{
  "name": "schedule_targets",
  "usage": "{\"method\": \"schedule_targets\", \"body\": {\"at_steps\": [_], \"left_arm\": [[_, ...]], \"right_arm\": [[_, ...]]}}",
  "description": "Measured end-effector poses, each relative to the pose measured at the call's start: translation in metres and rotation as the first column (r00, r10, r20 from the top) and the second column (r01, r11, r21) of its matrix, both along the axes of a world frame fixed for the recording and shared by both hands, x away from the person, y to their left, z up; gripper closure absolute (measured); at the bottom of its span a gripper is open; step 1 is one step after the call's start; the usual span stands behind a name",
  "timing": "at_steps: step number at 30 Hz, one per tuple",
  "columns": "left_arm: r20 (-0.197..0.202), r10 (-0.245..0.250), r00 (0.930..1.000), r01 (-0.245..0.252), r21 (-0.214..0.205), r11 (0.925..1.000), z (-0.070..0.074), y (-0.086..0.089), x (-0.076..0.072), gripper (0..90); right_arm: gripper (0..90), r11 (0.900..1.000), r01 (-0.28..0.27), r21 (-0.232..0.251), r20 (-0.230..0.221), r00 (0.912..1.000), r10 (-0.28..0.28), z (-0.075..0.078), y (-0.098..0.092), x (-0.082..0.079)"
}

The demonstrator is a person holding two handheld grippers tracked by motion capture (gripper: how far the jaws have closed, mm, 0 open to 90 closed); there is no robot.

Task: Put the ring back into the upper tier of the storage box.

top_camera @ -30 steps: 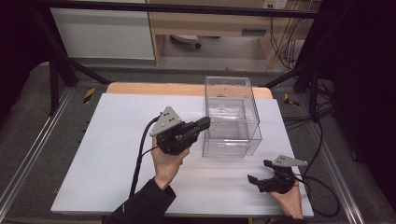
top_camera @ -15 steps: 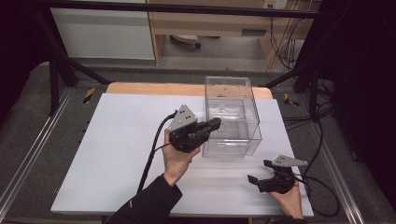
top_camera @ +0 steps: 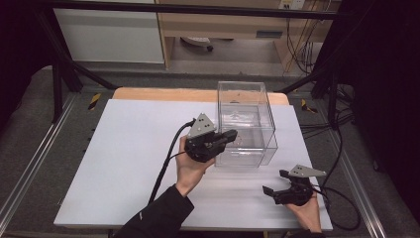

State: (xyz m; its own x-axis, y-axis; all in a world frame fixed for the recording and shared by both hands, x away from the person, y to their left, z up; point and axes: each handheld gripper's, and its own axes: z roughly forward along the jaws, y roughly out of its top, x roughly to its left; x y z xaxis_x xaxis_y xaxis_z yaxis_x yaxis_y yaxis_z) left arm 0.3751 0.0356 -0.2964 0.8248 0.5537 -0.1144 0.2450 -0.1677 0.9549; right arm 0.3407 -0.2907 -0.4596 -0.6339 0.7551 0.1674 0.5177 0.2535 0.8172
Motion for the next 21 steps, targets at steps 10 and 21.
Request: {"method": "schedule_targets", "body": {"at_steps": [10,21], "left_arm": [[-0.028,-0.006,0.9996,0.006,0.025,0.9997,-0.004,-0.003,0.004,86.1],[-0.008,-0.001,1.0000,0.002,0.031,0.9995,0.007,0.010,-0.002,69.4]], "right_arm": [[0.5,1.0000,-0.001,0.000,0.001,1.0000,0.001,0.000,0.000,0.000],[0.5,1.0000,0.000,0.000,0.001,1.0000,0.000,0.000,0.000,0.000]]}}
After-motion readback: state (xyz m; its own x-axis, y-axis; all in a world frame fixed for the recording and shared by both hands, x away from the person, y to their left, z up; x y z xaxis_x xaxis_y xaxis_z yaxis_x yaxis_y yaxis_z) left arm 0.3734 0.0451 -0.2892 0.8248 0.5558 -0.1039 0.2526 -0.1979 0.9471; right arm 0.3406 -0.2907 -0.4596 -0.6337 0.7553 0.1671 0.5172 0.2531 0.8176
